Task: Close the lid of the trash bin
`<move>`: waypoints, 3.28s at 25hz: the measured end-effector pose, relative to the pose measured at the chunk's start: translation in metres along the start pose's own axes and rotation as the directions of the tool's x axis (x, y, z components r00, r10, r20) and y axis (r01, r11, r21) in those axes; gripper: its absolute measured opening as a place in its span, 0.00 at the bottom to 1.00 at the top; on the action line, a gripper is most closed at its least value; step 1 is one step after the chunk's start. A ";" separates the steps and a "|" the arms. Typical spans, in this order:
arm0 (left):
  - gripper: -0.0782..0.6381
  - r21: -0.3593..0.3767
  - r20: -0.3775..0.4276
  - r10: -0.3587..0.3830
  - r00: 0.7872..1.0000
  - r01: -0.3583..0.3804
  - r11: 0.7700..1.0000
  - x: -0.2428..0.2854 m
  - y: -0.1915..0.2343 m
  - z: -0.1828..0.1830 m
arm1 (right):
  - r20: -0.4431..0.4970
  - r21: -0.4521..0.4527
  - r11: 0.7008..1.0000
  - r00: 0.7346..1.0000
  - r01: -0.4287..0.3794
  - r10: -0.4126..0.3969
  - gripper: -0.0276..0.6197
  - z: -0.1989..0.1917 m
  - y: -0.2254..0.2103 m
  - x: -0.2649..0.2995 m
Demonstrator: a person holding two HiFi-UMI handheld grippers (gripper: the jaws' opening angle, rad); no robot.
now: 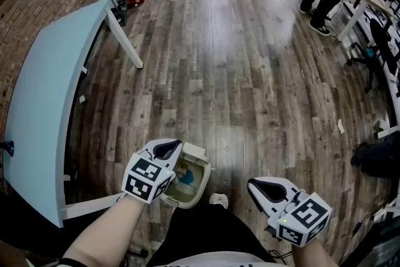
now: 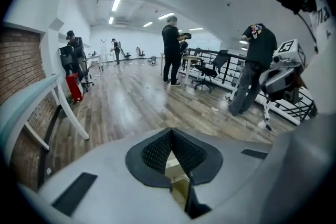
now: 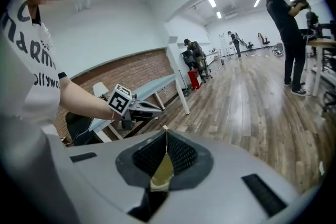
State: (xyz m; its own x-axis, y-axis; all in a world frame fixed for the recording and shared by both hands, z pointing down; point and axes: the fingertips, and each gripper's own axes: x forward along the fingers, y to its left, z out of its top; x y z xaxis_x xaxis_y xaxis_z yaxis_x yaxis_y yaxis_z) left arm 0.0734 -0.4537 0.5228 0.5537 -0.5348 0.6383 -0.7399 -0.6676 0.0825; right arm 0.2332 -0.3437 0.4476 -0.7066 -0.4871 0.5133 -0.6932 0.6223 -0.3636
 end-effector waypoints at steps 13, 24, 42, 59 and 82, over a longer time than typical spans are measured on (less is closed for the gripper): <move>0.12 -0.120 -0.258 0.099 0.961 -0.133 0.984 0.057 0.035 -0.102 | -0.084 0.131 0.991 0.995 -0.037 0.048 0.06 -0.070 0.002 0.033; 0.12 -0.144 -0.340 0.071 0.938 -0.127 0.981 0.019 -0.001 -0.192 | -0.107 0.148 0.987 0.991 -0.062 0.078 0.06 -0.092 0.030 0.056; 0.12 -0.231 -0.409 -0.072 0.910 -0.027 0.973 0.015 -0.021 -0.314 | -0.202 0.216 0.972 0.970 -0.093 0.138 0.06 -0.157 0.081 0.117; 0.12 -0.300 -0.469 -0.116 0.876 -0.034 0.953 0.049 -0.024 -0.391 | -0.258 0.253 0.967 0.960 -0.040 0.108 0.06 -0.205 0.082 0.136; 0.12 -0.438 0.004 -0.257 0.966 0.233 0.868 -0.031 -0.027 -0.208 | -0.118 0.129 0.992 0.993 -0.015 0.031 0.06 -0.102 0.115 0.118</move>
State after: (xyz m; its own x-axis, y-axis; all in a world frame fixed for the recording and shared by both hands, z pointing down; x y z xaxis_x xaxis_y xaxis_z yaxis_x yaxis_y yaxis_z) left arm -0.0030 -0.3114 0.6604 0.7268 -0.3468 0.5929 -0.6808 -0.4776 0.5553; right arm 0.0844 -0.2671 0.5457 -0.7058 -0.3923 0.5899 -0.6949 0.5455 -0.4686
